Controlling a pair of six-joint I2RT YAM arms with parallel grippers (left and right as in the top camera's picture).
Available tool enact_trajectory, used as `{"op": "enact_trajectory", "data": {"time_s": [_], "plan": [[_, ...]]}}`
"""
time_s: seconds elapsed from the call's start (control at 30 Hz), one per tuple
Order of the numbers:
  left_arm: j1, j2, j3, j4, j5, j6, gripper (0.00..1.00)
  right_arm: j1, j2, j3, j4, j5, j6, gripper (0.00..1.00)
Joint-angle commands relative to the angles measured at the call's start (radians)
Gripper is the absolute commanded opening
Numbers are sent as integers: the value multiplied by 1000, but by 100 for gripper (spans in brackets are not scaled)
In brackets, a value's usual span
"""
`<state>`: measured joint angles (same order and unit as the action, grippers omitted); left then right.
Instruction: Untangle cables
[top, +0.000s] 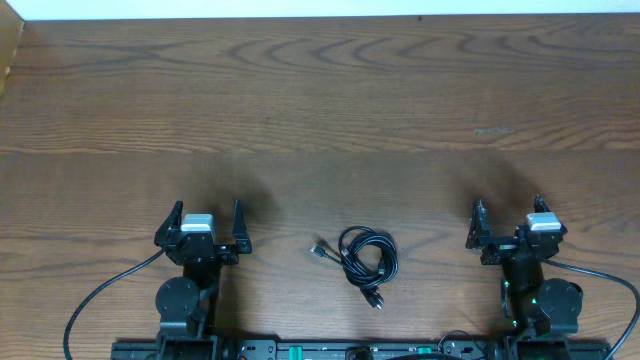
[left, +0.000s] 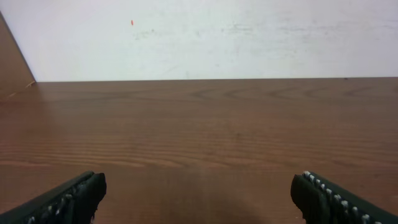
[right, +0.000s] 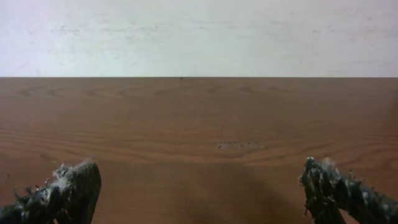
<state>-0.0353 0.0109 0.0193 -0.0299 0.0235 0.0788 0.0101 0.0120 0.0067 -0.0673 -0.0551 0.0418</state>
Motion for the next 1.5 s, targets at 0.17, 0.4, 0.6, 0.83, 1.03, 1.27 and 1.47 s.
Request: {"op": "enact_trajectory", "data": {"time_s": [0.17,0.4,0.6,0.83,1.03,1.27,1.47], "plan": [[4,-7,-15,-43,-34,-8,100,4,-5,-2,-4,4,10,99],[4,-7,-15,-43,-32,-9,99,4,-5,-2,-4,4,10,99],[4,12,-15,-41,-46,-8,99,4,-5,-2,-4,4,9,99],[4,35,6,-45,-69,-29,100,4,-5,-2,-4,4,10,99],[4,124,48,-53,-70,-31,100,4,-5,-2,-4,4,10,99],[4,319,137,-67,-69,-32,100,4,-5,-2,-4,4,9,99],[4,483,206,-68,-69,-39,99,4,-5,-2,-4,4,9,99]]}}
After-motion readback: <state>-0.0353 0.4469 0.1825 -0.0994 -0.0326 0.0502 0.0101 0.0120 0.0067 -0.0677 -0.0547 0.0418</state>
